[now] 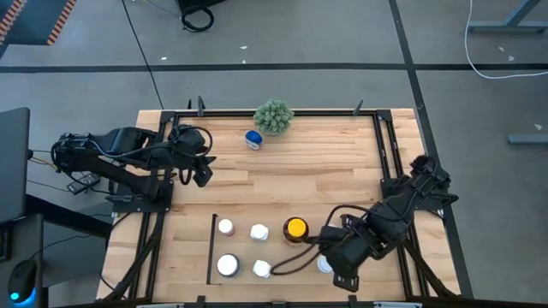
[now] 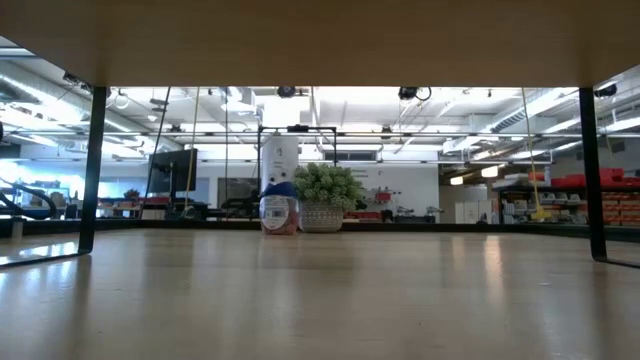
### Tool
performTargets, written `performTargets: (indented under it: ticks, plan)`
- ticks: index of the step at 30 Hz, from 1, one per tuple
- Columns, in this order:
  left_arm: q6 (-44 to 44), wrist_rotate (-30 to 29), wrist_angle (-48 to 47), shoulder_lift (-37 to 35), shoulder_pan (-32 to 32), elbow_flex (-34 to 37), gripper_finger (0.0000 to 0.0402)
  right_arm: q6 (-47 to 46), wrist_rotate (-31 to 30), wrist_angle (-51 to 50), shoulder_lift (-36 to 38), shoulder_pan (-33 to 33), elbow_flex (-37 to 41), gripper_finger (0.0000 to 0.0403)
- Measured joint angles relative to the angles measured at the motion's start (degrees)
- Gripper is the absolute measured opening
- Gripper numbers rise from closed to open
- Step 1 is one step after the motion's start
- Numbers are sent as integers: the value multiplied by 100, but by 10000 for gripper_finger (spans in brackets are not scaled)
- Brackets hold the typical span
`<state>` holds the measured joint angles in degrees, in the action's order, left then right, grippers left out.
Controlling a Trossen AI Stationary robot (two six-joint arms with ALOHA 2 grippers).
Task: Pick and place medicine bottles onto shelf by color
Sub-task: Put the white pill bottle on the shelf
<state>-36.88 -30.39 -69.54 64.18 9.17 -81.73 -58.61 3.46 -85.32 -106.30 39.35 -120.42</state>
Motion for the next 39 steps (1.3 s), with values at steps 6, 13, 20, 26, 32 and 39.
performTargets:
  ticks: [6,13,20,26,32,39]
  plan:
    - [-46,0,-2,0,0,0,172,-129,-20,-127,10,312,-46,182]
    - [-119,2,-4,0,0,0,172,91,-687,-277,9,638,80,76]
    - [-171,2,-7,2,0,0,172,699,-1167,-210,9,808,512,7]
    - [-433,9,-16,2,2,0,172,930,-1393,207,4,848,1062,6]
    - [-550,115,-125,7,7,0,172,1012,-1610,553,20,848,1543,5]
    - [-841,323,-433,7,7,0,172,1055,-2014,848,31,883,1578,5]
